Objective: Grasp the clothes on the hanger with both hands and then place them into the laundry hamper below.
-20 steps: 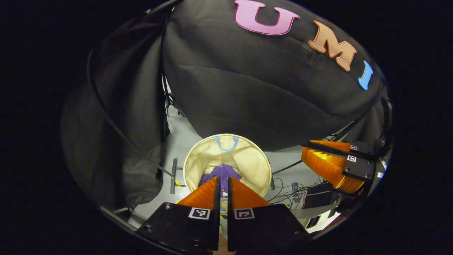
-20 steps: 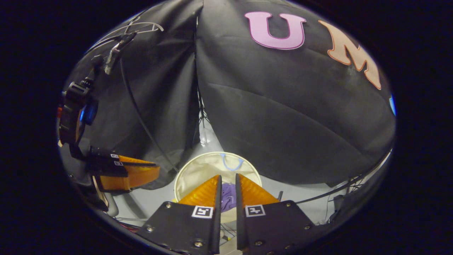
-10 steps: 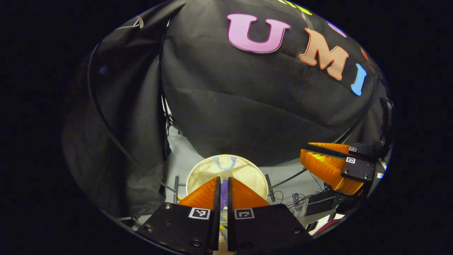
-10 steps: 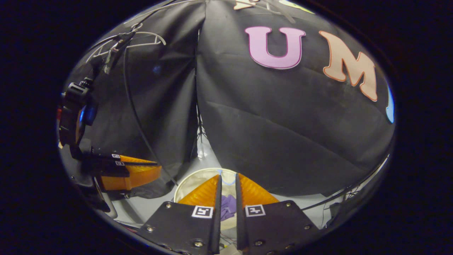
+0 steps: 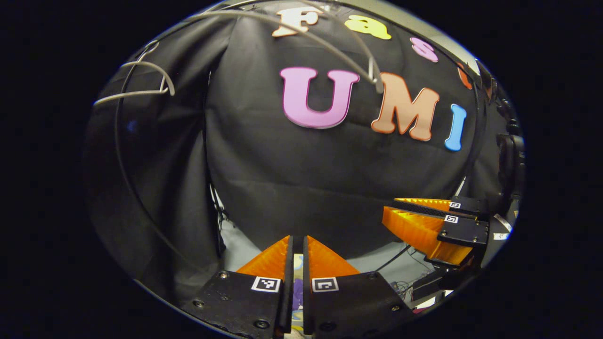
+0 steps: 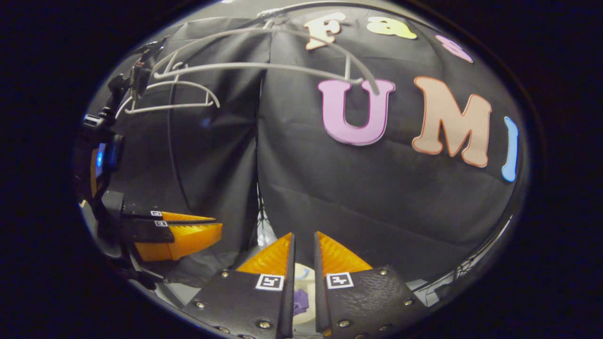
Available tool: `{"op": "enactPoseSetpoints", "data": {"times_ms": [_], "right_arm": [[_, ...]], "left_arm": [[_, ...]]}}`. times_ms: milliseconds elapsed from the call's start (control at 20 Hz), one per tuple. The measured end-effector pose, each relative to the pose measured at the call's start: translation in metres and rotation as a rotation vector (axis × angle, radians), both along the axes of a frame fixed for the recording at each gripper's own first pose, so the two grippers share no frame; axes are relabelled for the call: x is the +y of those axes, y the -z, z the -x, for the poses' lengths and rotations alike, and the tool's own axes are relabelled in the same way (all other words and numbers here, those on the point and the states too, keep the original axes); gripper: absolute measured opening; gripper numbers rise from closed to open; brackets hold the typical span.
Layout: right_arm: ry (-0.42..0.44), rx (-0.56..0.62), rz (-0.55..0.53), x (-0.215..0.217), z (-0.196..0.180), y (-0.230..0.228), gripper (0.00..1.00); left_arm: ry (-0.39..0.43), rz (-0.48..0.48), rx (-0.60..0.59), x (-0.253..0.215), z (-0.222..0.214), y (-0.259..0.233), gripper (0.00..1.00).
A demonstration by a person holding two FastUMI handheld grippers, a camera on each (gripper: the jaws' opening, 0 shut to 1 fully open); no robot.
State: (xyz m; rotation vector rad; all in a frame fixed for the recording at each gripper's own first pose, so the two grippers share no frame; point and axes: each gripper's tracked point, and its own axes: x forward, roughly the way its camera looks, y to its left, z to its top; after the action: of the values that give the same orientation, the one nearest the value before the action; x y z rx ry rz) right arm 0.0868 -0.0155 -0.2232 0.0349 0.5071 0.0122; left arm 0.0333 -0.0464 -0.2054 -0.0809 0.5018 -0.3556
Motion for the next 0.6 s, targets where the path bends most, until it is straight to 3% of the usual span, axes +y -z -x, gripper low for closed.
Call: {"op": "enactPoseSetpoints", "data": {"times_ms": [600], "right_arm": [[0.054, -0.314, 0.026, -0.021, -0.017, -0.158, 0.18]], "left_arm": [[-0.019, 0.091, -0.325, -0.007, -0.021, -0.155, 0.10]]}}
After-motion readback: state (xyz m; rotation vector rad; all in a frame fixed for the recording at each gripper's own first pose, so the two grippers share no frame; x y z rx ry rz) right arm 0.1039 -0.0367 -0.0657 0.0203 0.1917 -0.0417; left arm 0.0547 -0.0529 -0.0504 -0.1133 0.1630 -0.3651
